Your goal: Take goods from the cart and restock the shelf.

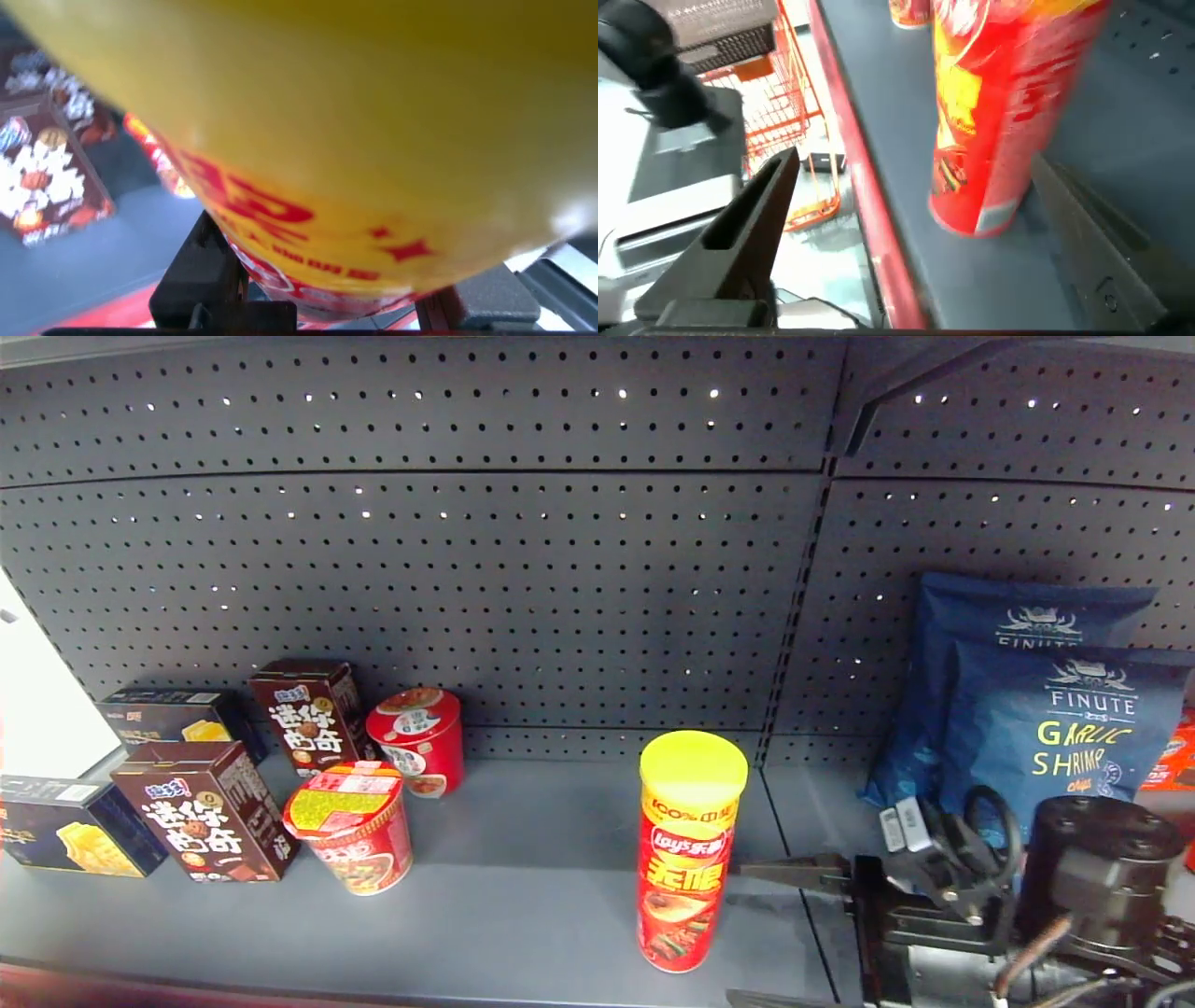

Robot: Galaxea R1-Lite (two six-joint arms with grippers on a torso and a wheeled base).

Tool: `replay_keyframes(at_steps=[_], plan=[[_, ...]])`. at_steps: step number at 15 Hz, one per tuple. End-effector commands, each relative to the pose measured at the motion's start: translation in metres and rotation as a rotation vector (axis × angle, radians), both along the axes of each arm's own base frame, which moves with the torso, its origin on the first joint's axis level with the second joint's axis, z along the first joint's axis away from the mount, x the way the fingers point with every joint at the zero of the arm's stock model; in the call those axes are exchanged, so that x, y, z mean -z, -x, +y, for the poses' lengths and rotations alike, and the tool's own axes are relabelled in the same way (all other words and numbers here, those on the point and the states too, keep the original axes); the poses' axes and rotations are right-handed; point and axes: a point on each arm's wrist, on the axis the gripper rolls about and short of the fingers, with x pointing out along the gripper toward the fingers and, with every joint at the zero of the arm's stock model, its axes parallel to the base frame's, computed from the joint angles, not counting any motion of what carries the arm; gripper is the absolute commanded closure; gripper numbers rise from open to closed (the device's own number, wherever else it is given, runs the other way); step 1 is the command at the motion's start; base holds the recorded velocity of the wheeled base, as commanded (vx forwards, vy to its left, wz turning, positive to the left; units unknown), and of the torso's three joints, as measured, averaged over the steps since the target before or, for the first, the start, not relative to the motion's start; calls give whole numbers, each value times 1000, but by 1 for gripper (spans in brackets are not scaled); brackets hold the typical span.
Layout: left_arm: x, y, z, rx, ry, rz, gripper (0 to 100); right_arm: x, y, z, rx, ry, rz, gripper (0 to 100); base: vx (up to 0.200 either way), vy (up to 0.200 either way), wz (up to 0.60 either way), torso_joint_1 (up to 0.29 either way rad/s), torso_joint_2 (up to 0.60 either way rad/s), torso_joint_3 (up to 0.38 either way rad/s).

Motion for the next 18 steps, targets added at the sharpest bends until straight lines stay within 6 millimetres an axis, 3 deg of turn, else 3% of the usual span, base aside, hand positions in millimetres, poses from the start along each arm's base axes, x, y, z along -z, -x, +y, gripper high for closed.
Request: replay_keyframes(at_steps=[1, 4, 7, 10, 13, 18], plan=[[-18, -13, -7, 66, -31, 14, 100, -36, 45, -35, 28, -61, -94, 0, 0, 0, 0, 0, 0, 0], [-42, -37, -22, 93, -49, 66, 100, -67, 70, -61, 176, -50, -109, 0, 0, 0, 0, 0, 0, 0], [-45, -70, -40, 93, -74, 139, 100, -84, 92, -81, 473, 27, -94, 0, 0, 0, 0, 0, 0, 0], [-39, -109, -61, 140, -83, 192, 100, -81, 114, -96, 714, 97, -99, 0, 0, 0, 0, 0, 0, 0], [-30, -151, -80, 175, -91, 184, 100, -78, 127, -107, 745, 65, -119, 0, 0, 0, 0, 0, 0, 0], [-21, -197, -101, 274, -119, 194, 100, -60, 134, -114, 782, 81, -105, 0, 0, 0, 0, 0, 0, 0]])
